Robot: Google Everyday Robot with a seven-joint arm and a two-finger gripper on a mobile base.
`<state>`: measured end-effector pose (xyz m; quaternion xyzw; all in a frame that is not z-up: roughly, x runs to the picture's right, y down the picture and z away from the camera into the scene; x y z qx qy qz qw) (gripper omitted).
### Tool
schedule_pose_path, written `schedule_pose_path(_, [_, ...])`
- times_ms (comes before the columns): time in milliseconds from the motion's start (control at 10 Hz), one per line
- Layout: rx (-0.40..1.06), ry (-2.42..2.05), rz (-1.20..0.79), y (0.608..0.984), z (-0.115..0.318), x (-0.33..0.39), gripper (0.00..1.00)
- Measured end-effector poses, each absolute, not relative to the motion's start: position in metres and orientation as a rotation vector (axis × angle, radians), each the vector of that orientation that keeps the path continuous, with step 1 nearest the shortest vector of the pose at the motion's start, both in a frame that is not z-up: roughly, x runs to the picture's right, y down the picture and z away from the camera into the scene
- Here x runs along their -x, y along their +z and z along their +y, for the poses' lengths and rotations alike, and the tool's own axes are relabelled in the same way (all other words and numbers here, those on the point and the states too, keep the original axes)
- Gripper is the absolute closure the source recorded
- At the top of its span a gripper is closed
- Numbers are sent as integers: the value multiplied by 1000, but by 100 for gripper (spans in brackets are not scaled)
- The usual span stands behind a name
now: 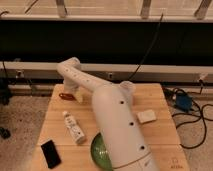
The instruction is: Drag the pepper across the table
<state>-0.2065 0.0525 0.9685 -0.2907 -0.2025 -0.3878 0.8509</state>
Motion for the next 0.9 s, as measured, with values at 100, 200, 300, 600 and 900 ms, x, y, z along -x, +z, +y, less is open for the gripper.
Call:
schedule_pose_path(100, [614,-818,-428,968,53,206,38])
schedule_pose_path(200, [615,-820,-429,968,54,206,47])
schedule_pose_path(300, [616,-821,-429,968,54,206,54])
schedule_pose_path(600, [621,-827,-430,965,59,207,87])
schedule_pose_path(900, [611,-827,-430,960,58,207,100])
